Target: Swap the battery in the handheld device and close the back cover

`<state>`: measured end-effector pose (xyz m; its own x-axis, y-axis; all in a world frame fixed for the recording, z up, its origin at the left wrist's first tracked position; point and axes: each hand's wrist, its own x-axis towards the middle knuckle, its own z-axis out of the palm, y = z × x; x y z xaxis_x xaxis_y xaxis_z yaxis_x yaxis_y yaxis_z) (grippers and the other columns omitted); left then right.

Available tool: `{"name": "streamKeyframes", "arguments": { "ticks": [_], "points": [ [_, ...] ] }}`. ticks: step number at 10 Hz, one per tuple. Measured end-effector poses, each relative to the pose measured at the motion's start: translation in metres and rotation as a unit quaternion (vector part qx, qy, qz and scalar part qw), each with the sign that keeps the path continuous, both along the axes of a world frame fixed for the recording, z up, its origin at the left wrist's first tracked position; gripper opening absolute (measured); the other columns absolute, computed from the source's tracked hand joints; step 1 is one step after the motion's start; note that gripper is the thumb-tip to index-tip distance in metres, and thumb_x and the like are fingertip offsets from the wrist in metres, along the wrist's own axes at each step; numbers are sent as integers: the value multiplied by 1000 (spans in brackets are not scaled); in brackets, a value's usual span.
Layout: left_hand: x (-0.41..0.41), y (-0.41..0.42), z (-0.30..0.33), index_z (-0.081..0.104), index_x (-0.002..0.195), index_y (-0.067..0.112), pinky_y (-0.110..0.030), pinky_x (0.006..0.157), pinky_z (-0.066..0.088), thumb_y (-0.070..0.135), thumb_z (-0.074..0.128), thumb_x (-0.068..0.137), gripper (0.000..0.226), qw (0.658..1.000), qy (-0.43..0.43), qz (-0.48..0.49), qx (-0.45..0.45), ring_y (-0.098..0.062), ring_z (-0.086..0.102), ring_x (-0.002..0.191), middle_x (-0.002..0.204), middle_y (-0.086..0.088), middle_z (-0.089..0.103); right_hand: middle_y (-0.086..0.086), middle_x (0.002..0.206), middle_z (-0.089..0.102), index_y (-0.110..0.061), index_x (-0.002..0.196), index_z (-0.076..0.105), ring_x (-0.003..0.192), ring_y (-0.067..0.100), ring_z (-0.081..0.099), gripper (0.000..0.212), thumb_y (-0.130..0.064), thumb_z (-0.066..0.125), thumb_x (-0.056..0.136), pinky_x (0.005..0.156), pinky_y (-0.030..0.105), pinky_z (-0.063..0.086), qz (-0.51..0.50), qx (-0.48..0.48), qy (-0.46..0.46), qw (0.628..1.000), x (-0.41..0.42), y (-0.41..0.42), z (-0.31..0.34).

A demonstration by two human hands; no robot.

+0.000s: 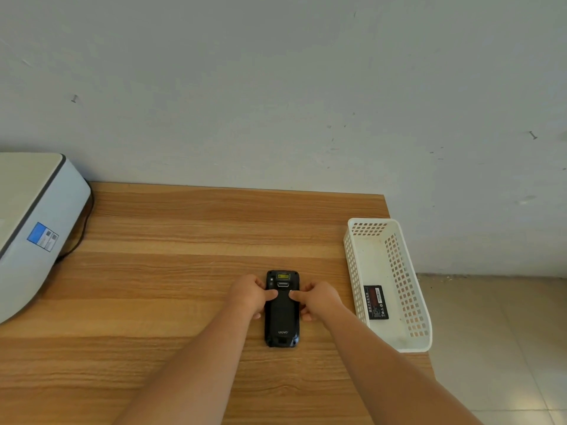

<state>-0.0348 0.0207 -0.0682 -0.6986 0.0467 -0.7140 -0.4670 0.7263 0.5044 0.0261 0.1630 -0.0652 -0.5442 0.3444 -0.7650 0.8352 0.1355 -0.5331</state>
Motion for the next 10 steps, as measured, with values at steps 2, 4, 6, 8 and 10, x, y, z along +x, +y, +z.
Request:
{"name": "streamKeyframes", "arguments": {
  "ticks": [2, 4, 6, 8, 10],
  "points": [
    [3, -3, -7, 57, 89, 22, -44, 82, 58, 32, 75, 83, 21, 996, 54, -62, -18, -20, 67, 82, 88, -1, 67, 8, 93, 70, -19, 83, 50, 80, 22, 72, 22, -27, 70, 89, 74, 34, 61, 26, 39, -16, 999, -2, -4, 2],
    [9, -9, -1, 56, 110, 20, -30, 63, 54, 24, 75, 84, 33, 998, 2, -44, 38, -18, 63, 89, 102, 1, 63, 5, 90, 71, -15, 98, 59, 76, 19, 72, 22, -24, 74, 85, 73, 36, 62, -25, 0, 10, 1000, 14, -5, -2],
    [17, -8, -10, 58, 112, 20, -40, 84, 57, 21, 78, 81, 37, 998, 42, -30, 29, -14, 61, 87, 89, 10, 59, 4, 87, 71, -18, 87, 57, 78, 21, 71, 17, -24, 73, 85, 73, 37, 62, -9, 38, 19, 999, 16, -9, -2],
    [23, -9, -9, 59, 117, 19, -39, 87, 55, 24, 75, 84, 37, 997, 67, -39, 26, -14, 61, 88, 87, 11, 58, 3, 89, 70, -19, 90, 57, 82, 20, 70, 20, -32, 72, 85, 80, 41, 60, 13, 56, 10, 998, 17, -11, 0],
    [26, -21, 13, 58, 118, 17, -34, 84, 54, 54, 59, 90, 47, 996, 78, -46, 11, -15, 62, 91, 97, 6, 59, 2, 88, 69, -17, 107, 57, 82, 16, 69, 38, -51, 60, 90, 76, 30, 58, 23, 85, 13, 996, 24, -12, 27]
  ]
}}
